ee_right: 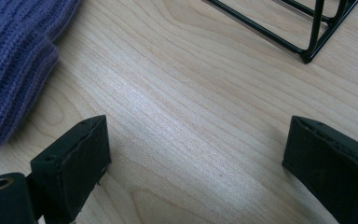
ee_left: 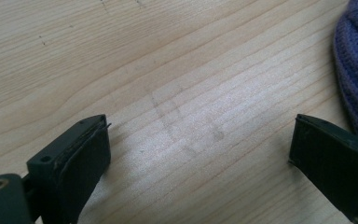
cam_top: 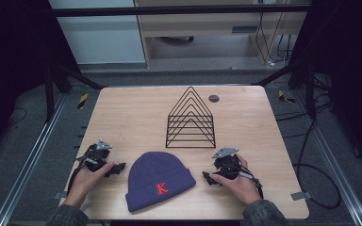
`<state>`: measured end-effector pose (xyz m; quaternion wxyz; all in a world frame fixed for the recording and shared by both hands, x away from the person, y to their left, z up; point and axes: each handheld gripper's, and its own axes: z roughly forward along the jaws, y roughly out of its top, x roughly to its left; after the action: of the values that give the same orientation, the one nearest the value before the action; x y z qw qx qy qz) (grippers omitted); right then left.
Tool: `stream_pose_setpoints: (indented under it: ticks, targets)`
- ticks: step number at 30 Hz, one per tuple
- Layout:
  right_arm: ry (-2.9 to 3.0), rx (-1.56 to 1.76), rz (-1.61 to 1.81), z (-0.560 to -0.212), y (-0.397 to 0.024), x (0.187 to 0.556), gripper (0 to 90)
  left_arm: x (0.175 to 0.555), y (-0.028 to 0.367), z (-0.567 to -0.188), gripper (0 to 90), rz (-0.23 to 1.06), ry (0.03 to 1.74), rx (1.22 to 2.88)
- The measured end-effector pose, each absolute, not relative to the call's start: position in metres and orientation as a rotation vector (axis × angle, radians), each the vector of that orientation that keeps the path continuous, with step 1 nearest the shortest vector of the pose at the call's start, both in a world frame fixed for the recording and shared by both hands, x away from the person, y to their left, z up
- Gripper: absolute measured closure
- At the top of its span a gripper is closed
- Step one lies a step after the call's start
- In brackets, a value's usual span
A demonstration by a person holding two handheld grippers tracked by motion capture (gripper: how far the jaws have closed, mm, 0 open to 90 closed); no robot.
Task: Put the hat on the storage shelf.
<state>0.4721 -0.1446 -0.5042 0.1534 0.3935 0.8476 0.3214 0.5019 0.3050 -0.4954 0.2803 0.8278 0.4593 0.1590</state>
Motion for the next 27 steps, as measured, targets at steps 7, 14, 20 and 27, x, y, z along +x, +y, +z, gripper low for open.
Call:
stream_pose_setpoints:
  ticks: [7,14,20,27]
  targets:
    - [2.466,1.128,0.879,-0.5,-0.142,0.473,11.0,0.501,0.307,-0.486,9.7,0.411,1.204,2.176]
    - [2.456,1.066,0.844,-0.495,-0.136,0.468,15.2,0.495,0.305,-0.475,13.0,0.434,1.148,2.129]
    - [2.443,1.056,0.875,-0.489,-0.135,0.463,17.5,0.485,0.297,-0.465,15.0,0.417,1.087,2.11]
    - [2.414,1.028,0.937,-0.478,-0.138,0.449,21.2,0.481,0.28,-0.442,19.5,0.377,1.015,2.14]
